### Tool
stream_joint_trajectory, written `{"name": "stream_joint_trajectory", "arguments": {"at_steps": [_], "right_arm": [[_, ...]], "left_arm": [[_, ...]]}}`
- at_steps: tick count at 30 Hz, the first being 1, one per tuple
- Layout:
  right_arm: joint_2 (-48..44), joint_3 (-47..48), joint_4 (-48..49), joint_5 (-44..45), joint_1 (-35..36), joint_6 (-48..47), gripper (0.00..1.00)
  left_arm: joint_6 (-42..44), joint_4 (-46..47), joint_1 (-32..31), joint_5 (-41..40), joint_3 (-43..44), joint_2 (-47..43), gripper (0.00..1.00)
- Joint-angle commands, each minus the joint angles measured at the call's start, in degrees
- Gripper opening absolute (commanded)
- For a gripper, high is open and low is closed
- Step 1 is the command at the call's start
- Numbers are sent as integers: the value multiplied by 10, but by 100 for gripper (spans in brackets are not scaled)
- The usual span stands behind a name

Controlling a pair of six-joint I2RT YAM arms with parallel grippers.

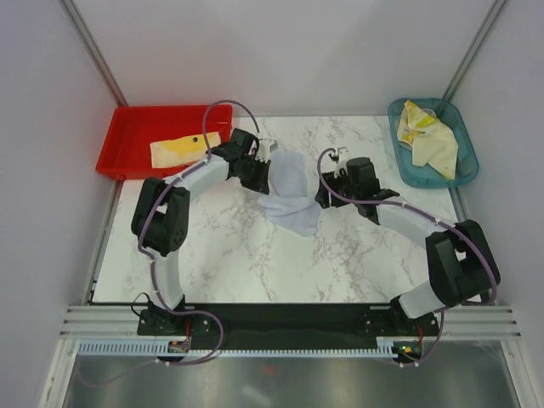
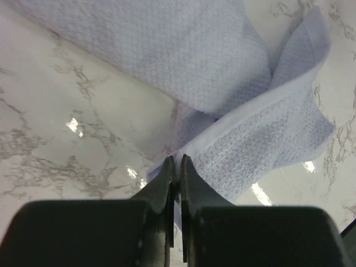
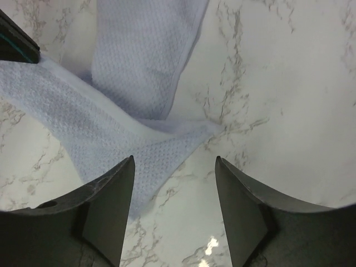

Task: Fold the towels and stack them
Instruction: Flatten out the crumpled towel

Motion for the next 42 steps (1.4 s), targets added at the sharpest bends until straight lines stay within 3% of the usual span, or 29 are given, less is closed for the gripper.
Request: {"name": "stream_joint_trajectory", "arguments": {"at_steps": [1, 10, 18, 24, 32, 38, 42], "right_arm": [[12, 6, 83, -91, -21, -118, 68], [162, 114, 30, -287, -92, -204, 65], [229, 185, -21, -275, -103, -219, 64], [310, 266, -153, -372, -108, -257, 65], [377, 358, -289, -428, -131, -340, 66], [385, 351, -359, -482, -137, -389, 63], [376, 339, -365, -469, -137, -391, 60]], "left_arm": [[-9, 31, 19, 6, 40, -9, 2], [28, 41, 30, 20, 58, 32, 2], [43, 50, 30, 10, 54, 36, 2], [48, 52, 32, 2, 57, 43, 2], [51, 54, 33, -1, 63, 56, 2], [51, 54, 34, -4, 74, 62, 2], [50, 55, 35, -4, 77, 66, 2]]}}
